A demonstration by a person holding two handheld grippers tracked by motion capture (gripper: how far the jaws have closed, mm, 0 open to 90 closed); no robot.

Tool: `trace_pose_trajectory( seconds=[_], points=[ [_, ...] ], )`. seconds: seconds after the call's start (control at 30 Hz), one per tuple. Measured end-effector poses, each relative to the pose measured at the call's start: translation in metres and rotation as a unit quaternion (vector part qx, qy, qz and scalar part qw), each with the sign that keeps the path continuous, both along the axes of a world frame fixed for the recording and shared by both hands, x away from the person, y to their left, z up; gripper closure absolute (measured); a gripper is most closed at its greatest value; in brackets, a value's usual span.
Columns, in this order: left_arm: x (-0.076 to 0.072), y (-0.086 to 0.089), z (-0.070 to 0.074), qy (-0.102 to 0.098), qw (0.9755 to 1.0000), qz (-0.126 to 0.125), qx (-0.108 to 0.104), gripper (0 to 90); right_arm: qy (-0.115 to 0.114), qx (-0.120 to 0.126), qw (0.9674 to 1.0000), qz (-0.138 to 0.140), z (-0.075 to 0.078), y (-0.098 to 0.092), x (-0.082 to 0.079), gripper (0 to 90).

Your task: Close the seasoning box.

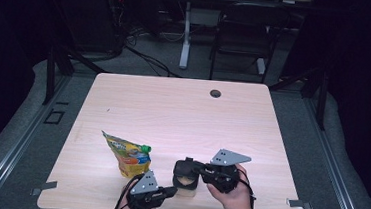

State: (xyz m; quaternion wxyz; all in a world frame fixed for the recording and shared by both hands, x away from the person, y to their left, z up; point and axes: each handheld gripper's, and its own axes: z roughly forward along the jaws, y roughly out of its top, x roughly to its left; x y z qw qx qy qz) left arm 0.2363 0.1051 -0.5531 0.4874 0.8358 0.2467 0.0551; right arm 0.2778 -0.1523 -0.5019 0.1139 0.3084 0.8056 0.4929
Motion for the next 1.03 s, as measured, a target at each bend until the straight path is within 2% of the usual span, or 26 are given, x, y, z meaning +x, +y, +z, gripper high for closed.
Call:
trace_pose_trajectory(
  seconds=[0.2,0.23,0.43,0.53,0.7,0.87,1.0,1.03],
  points=[
    [-0.001,0.006,0.001,-0.001,1.0000,0.007,0.000,86.9,0.015,-0.011,0.9998,0.002,-0.013,0.001,-0.003,85.1],
    [-0.001,0.007,0.001,0.000,1.0000,0.008,0.002,86.8,0.016,-0.007,0.9998,0.004,-0.015,0.001,-0.004,85.1],
    [0.000,0.013,0.001,0.001,0.9999,0.012,0.000,86.1,0.013,-0.005,0.9999,0.004,-0.013,0.001,-0.005,84.3],
    [-0.001,0.020,0.006,0.000,0.9999,0.014,-0.003,85.6,0.007,0.006,1.0000,-0.001,-0.010,-0.001,-0.008,83.3],
    [-0.003,0.031,0.014,-0.002,0.9997,0.020,-0.011,84.6,-0.001,0.021,0.9997,-0.011,-0.004,-0.011,-0.017,79.9],
    [-0.002,0.036,0.019,-0.008,0.9995,0.028,-0.014,80.9,-0.006,0.023,0.9995,-0.021,-0.003,-0.025,-0.029,75.4],
    [0.000,0.038,0.018,0.001,0.9996,0.026,-0.007,77.4,-0.014,0.014,0.9990,-0.041,-0.004,-0.040,-0.037,69.0],
    [0.000,0.038,0.017,-0.001,0.9996,0.027,-0.008,76.3,-0.014,0.025,0.9983,-0.051,-0.005,-0.043,-0.038,67.9]
  ],
)
